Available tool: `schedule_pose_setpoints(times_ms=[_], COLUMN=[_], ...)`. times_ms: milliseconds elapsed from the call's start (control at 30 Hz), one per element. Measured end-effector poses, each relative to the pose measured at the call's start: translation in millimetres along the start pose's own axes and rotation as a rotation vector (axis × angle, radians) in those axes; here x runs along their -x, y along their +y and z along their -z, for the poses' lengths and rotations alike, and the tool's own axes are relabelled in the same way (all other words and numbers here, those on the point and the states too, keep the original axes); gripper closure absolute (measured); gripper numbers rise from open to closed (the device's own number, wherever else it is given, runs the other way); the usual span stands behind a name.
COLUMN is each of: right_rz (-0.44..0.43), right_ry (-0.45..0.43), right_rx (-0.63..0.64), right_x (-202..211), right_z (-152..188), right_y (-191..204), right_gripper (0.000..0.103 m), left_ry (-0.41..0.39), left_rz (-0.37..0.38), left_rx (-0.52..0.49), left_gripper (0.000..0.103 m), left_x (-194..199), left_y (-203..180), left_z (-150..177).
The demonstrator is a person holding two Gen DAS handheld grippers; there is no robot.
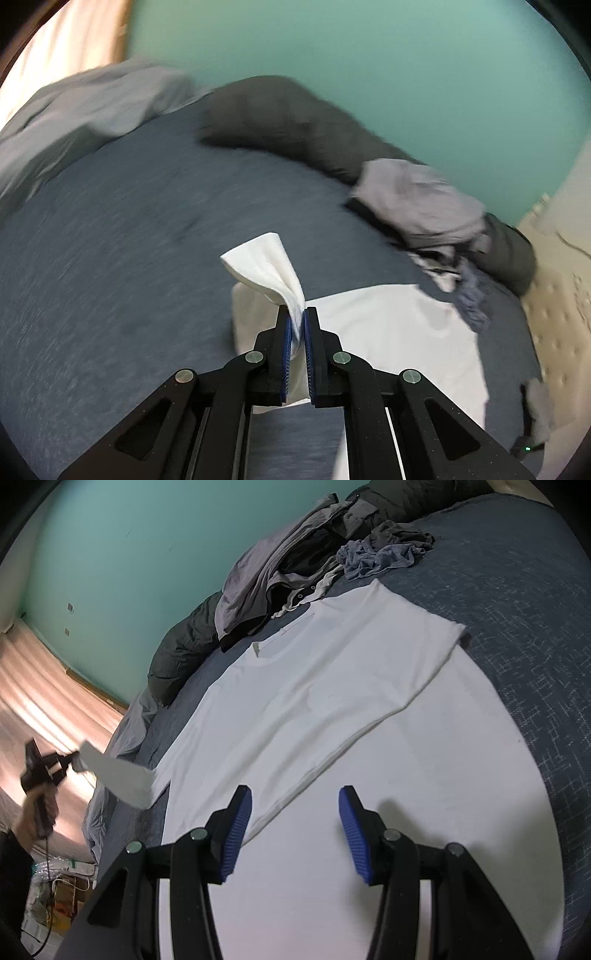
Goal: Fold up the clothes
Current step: 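Lift the hem corner with the left tool and fold it over the shirt body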
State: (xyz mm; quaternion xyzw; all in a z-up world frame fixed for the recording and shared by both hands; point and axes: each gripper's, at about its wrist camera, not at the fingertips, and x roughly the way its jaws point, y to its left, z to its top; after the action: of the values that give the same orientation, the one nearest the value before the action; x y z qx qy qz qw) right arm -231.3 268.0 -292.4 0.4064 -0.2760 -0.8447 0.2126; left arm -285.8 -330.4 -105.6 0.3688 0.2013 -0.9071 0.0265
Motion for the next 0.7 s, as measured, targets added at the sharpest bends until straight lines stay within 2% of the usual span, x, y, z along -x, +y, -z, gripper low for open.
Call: schedule_pose_setpoints(times_ms=[200, 367, 433, 533, 633, 700], right_rz=[-0.003, -0.012, -0.015, -0.020, -0.015, -0.008], right_ry=[-0.023, -0.041, -0.048, -0.059, -0.069, -0.071], right_rx=[-0.027, -0.054, -0.062, -0.075, -0.093, -0.109], right_x=[12, 26, 32, 41, 49, 54], right_z=[-6, -10, -12, -14, -15, -15], right_y=[-12, -23, -26, -32, -40, -46], right_gripper=[0.053, 0.053, 0.053, 0.052, 0.052, 0.052], left_ry=[0.015, 0.065, 0.102, 0.165, 0.249, 0.308], left_rz=[0.132, 0.261, 0.320, 0.375, 0.420, 0.425], left_rx=[-0.161, -0.335, -0.396, -0.471, -0.543, -0.572], left_gripper=[0.096, 0.096, 0.096, 0.096, 0.096, 0.096], left_x=[12, 12, 10, 1, -15, -33], left_y=[-129, -243, -289, -336, -373, -382], left_z=[-8, 20, 41, 80, 134, 174])
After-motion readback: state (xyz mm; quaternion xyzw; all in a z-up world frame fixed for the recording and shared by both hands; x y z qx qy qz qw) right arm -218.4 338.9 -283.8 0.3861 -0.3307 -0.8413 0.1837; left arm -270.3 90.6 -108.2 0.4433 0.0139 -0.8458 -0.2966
